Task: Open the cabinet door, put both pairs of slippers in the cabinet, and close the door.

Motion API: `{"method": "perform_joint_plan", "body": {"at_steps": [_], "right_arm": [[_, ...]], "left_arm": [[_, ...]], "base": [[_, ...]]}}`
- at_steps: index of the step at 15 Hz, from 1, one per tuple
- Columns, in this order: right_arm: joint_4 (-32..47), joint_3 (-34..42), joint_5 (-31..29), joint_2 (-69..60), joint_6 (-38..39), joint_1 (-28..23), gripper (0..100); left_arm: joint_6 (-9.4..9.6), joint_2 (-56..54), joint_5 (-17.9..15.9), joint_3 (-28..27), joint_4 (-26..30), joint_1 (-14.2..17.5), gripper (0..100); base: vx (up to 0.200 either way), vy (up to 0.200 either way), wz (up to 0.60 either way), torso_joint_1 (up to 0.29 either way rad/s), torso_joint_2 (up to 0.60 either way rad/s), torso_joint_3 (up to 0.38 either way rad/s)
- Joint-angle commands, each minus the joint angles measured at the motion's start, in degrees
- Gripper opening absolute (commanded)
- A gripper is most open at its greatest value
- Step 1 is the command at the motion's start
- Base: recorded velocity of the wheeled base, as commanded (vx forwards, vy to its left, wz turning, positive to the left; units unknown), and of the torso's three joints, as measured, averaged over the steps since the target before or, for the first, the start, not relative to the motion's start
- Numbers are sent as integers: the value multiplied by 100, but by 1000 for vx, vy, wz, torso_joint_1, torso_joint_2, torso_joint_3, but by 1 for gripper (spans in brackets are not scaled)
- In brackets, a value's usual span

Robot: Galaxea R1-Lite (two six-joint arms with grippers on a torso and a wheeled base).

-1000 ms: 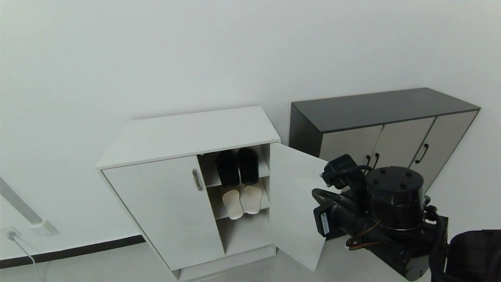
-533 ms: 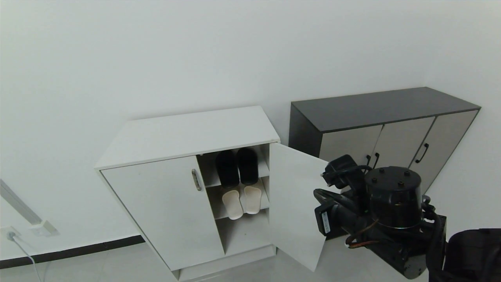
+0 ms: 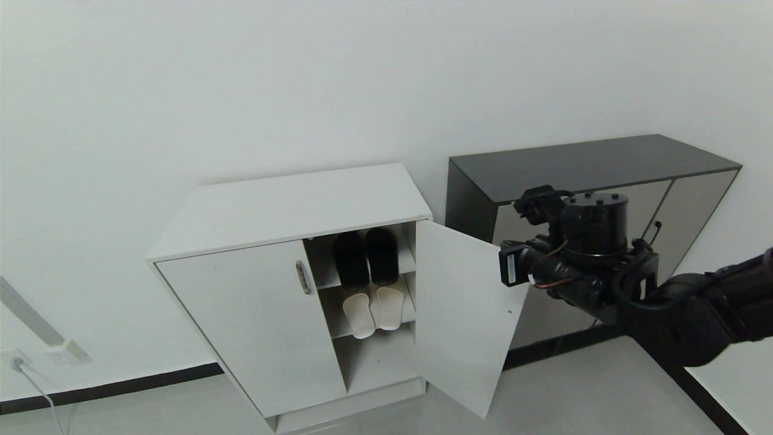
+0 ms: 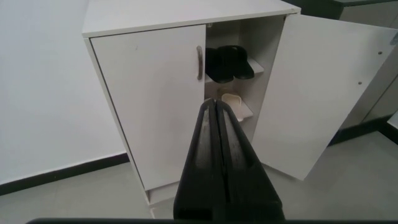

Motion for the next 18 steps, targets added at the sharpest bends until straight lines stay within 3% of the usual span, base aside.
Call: {"method": "perform_joint_plan", "body": {"at_steps": [1,7,18], "right_arm": [[72,-532,167,650,51,-463,0],[389,-1578,449,1538,174,-1078,0],[538,-1587,440,1661,174,-1069,0]], "left_arm": [[0,7,0,1,-1,4,0],[0,7,0,1,-1,4,0],[-9,7,0,1,-1,4,0]], "base": [[0,0,0,0,0,0],[0,0,0,0,0,0],[0,0,0,0,0,0]]}}
